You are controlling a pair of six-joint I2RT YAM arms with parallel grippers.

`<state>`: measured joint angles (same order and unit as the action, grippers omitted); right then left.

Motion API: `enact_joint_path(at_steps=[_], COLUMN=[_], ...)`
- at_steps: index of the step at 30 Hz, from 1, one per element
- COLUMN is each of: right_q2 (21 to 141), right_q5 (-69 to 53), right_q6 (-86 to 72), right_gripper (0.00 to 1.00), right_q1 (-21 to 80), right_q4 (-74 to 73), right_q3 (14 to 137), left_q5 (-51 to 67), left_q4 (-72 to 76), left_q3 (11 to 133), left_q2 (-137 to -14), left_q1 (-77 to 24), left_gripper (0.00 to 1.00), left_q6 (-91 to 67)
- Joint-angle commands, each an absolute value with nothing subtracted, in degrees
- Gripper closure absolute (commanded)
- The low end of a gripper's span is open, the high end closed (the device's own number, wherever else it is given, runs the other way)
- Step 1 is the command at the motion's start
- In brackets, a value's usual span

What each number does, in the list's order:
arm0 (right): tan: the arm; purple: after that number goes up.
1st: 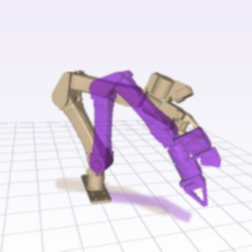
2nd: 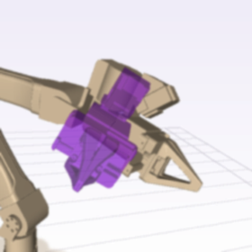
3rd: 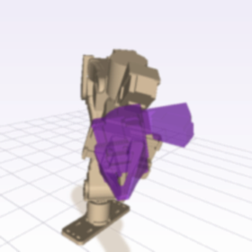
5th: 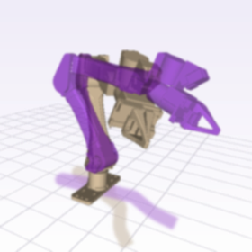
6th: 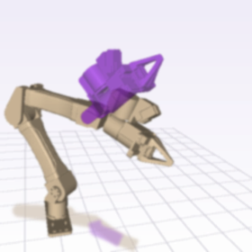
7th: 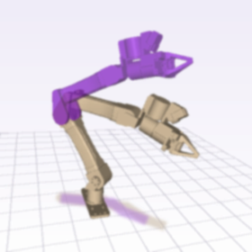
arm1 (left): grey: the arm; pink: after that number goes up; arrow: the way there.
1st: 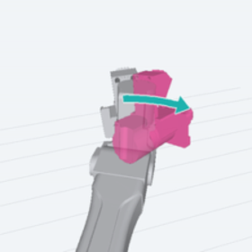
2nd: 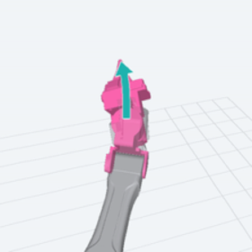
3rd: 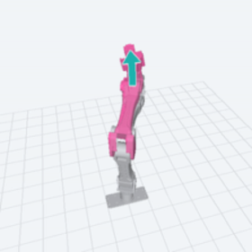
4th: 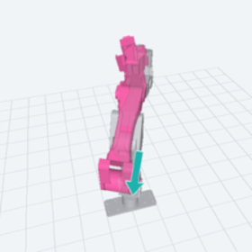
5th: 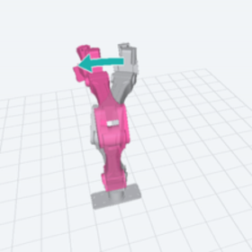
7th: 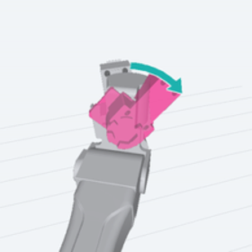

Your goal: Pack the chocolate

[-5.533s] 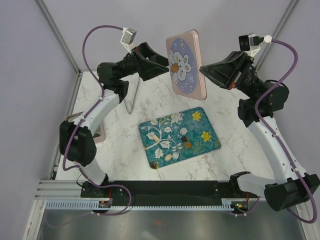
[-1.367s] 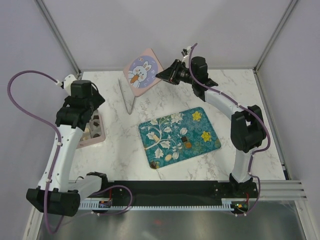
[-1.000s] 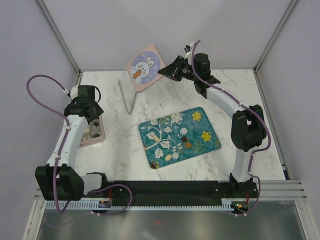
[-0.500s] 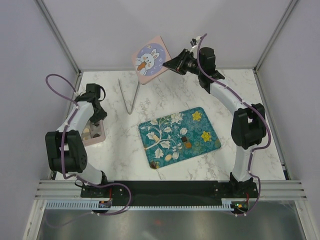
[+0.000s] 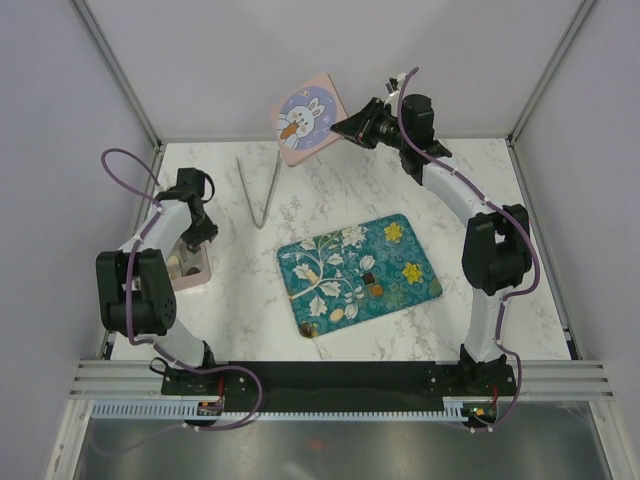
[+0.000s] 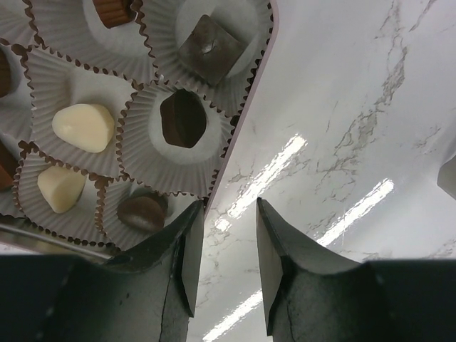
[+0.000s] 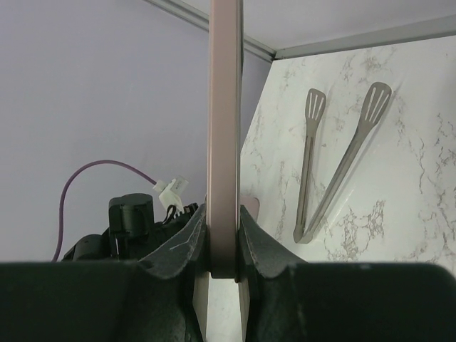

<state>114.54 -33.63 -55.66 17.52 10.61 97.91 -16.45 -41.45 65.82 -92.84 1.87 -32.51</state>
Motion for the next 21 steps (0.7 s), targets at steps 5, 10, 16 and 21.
enact_joint_path(at_steps=[5, 10, 16, 21], right_q2=[113.4, 112.7, 112.1, 111.9], right_q5=[-34.0, -33.3, -33.0, -32.3], right_q6=[-54.2, -53.3, -52.2, -50.2], right_gripper=[1.00, 1.00, 1.00, 1.00], right_q1=[17.7, 17.7, 18.1, 19.4], right_q4=[12.5, 11.1, 9.6, 7.7], right_q3=[100.7, 100.7, 100.5, 100.1], left_q5=[-15.3, -12.9, -8.9, -6.3], left_q4=[-39.0, -38.6, -37.2, -36.5], left_q3=[65.5, 64.3, 61.1, 60.4], left_q2=[-95.3, -95.2, -93.5, -92.1], left_q1=[2.0, 1.9, 0.6, -3.2], left_gripper=[0.59, 0.63, 0.69, 0.69], left_q6=[-31.9, -32.5, -33.9, -34.5])
